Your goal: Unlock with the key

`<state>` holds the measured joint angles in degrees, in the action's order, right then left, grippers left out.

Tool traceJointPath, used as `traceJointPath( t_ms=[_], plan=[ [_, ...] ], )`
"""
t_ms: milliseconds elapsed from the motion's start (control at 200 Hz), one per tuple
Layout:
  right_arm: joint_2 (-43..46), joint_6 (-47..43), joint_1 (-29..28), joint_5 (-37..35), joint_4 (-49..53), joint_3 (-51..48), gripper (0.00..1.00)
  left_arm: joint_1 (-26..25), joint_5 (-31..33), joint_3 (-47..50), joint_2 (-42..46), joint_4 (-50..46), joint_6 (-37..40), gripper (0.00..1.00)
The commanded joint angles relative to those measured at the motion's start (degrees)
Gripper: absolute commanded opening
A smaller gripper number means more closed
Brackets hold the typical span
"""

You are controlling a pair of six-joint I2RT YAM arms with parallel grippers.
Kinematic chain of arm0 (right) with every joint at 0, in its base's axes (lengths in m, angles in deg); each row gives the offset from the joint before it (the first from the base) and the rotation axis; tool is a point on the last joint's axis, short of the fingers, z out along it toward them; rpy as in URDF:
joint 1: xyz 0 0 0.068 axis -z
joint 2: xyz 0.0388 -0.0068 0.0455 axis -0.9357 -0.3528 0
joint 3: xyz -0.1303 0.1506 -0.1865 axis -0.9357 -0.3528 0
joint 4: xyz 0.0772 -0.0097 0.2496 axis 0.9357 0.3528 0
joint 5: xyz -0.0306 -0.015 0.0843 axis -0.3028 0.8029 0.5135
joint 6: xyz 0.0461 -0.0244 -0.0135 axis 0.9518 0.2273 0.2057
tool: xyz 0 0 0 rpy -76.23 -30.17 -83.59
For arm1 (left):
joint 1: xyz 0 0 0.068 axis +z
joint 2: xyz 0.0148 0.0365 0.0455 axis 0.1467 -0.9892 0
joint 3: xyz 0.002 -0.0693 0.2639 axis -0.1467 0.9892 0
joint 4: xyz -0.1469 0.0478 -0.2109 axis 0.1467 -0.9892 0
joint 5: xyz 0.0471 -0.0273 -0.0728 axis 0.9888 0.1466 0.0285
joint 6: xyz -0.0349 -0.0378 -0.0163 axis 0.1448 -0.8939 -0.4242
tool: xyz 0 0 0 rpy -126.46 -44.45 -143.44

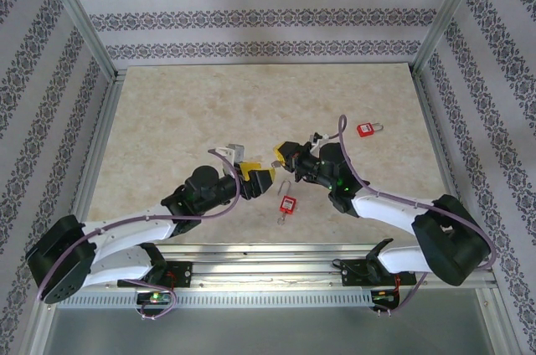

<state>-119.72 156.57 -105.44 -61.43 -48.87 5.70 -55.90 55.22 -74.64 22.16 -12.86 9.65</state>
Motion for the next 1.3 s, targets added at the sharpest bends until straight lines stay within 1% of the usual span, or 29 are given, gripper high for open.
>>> traceJointPath(
  t_ms=[0,105,160,260,345,555,729,889,1074,1294],
  plan=[
    [1.83,-4.3,0.35,1.27,3.4,2.51,0.0,0.62,-5.39,0.58,-4.77,9.63,-13.44,0.69],
    [2.5,-5.0,0.38,1.21,4.25,2.74,0.0,0.62,-6.96,1.32,-11.19,22.61,-21.27,0.67],
    [2.86,-5.12,0.47,1.06,4.63,2.61,0.0,0.62,-6.69,1.16,-13.5,25.74,-24.02,0.64],
    [3.49,-5.42,0.44,1.12,4.83,2.48,0.0,0.62,-4.1,1.49,-14.7,26.39,-25.11,0.62],
    [4.07,-5.64,0.42,1.11,5.33,2.32,0.0,0.62,-2.5,2.11,-15.01,29.28,-25.77,0.61],
    [4.34,-5.81,0.69,1.12,5.64,1.87,0.0,0.53,-1.59,2.54,-14.21,33.72,-28.0,0.58],
    [3.88,-5.98,0.69,1.03,5.73,2.04,0.0,0.47,-0.51,3.73,-14.46,37.68,-30.43,0.57],
    [3.68,-6.03,0.62,0.99,5.47,1.95,0.0,0.27,-0.26,3.36,-16.74,41.39,-32.04,0.56],
    [3.77,-6.05,0.51,0.68,5.64,1.85,0.0,-0.48,-0.83,1.96,-21.55,45.95,-33.85,0.52],
    [3.77,-6.12,0.54,0.77,5.56,1.55,0.0,-1.14,-0.55,0.55,-22.98,46.04,-33.92,0.48]
  ],
)
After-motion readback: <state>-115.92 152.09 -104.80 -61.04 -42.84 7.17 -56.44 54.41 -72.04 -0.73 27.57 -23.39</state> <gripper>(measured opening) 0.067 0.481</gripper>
